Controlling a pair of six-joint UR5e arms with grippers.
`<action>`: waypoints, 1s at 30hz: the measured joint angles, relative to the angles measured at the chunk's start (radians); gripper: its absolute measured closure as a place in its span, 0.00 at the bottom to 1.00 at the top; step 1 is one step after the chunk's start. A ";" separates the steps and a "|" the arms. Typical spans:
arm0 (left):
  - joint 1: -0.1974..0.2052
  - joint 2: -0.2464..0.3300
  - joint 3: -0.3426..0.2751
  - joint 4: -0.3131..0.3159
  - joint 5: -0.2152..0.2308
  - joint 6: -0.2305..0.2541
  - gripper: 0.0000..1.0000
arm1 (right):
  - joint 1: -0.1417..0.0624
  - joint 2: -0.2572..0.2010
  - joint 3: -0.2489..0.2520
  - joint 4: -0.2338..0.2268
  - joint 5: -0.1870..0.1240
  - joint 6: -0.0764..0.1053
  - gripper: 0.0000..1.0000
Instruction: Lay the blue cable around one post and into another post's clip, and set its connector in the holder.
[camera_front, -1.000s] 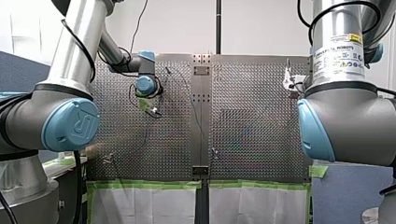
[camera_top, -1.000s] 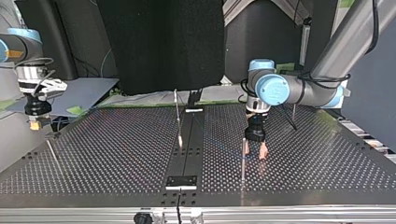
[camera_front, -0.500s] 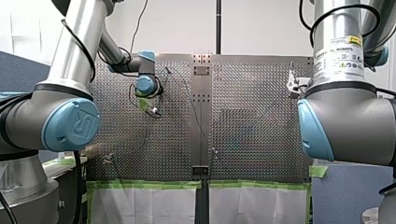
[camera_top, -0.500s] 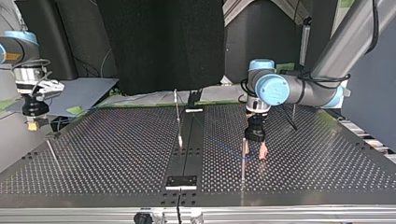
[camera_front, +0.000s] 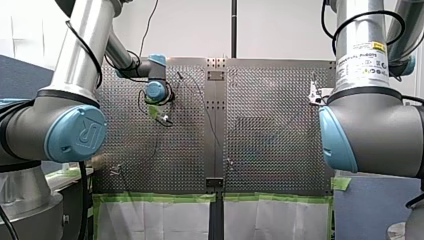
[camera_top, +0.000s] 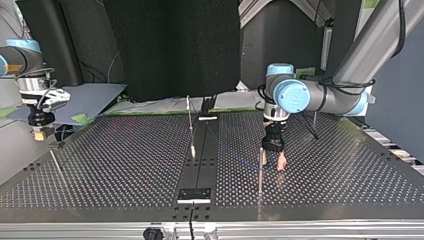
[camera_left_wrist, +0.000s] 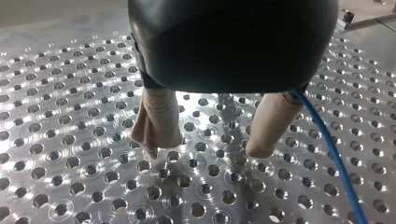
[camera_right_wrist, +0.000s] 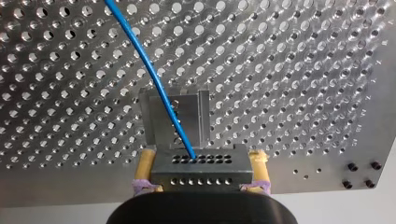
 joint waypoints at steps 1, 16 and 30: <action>0.000 0.000 0.000 0.000 0.000 0.000 0.00 | 0.001 0.003 -0.008 0.008 0.000 -0.005 1.00; -0.011 0.000 0.000 0.002 0.000 0.000 0.00 | 0.014 0.043 -0.071 0.076 -0.001 -0.073 1.00; -0.009 0.000 0.000 0.003 0.006 0.000 0.00 | 0.027 0.064 -0.096 0.085 -0.001 -0.099 1.00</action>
